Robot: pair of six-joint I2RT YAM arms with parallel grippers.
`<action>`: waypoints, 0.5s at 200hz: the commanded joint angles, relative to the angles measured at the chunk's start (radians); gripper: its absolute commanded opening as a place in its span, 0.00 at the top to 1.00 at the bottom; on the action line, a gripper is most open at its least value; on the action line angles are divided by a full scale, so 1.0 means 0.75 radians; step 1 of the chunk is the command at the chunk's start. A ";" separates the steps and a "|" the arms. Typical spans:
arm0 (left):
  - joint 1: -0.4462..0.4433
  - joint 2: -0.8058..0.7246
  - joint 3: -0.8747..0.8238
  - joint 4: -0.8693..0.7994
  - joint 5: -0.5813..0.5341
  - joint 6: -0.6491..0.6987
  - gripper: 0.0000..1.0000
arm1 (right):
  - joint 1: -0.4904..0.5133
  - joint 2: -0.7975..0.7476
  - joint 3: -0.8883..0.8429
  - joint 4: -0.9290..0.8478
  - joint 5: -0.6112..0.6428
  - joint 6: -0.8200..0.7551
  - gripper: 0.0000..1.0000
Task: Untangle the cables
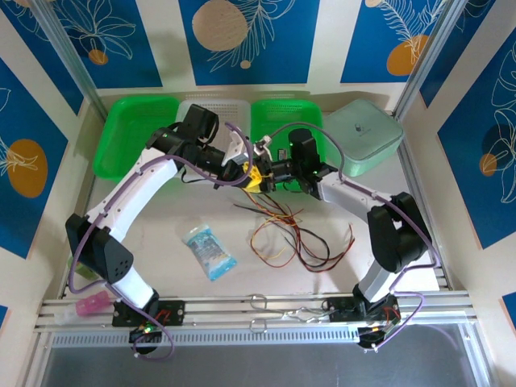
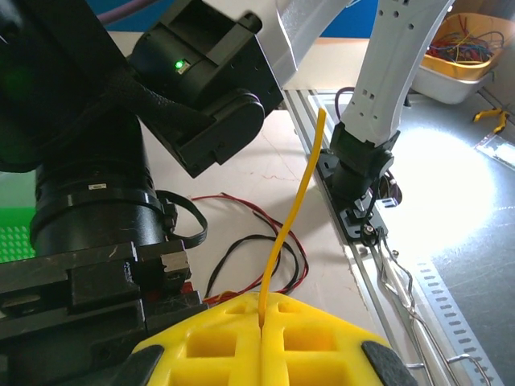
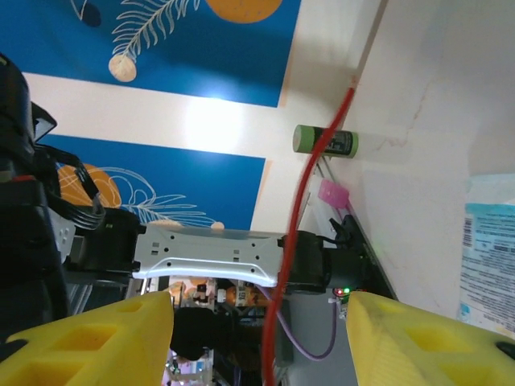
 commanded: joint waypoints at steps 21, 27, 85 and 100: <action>0.011 -0.005 0.037 -0.068 0.012 0.075 1.00 | 0.046 0.068 0.058 -0.022 -0.078 0.007 0.45; 0.012 -0.005 0.037 -0.069 0.012 0.076 1.00 | 0.050 0.075 0.061 -0.020 -0.076 0.008 0.46; 0.012 -0.007 0.035 -0.097 -0.011 0.097 1.00 | 0.100 0.128 0.071 0.047 -0.040 0.075 0.85; 0.013 -0.018 0.029 -0.099 -0.029 0.099 1.00 | 0.095 0.125 0.039 0.119 0.010 0.140 1.00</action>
